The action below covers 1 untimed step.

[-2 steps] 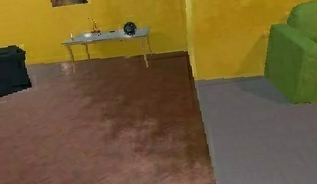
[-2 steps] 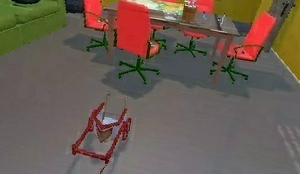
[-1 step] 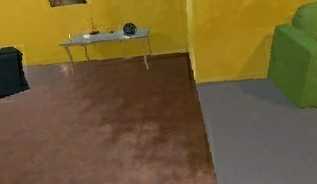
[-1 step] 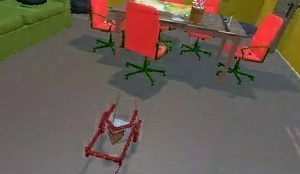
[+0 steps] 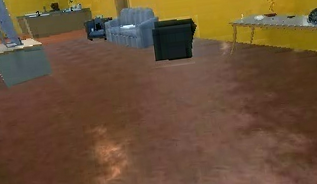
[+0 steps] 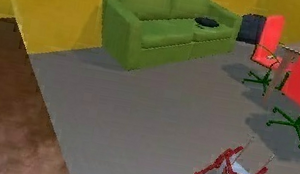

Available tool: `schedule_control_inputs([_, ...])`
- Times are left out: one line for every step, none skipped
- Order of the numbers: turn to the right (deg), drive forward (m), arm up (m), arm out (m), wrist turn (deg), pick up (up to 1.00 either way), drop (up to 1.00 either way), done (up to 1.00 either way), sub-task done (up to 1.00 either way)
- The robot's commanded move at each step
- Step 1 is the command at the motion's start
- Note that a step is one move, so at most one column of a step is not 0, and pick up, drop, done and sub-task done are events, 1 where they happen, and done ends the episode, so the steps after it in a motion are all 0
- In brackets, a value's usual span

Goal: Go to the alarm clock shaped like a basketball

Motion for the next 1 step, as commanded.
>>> schedule_control_inputs([-18.0,0.0,0.0,0.0,0.0,0.0,0.0,0.0,0.0])
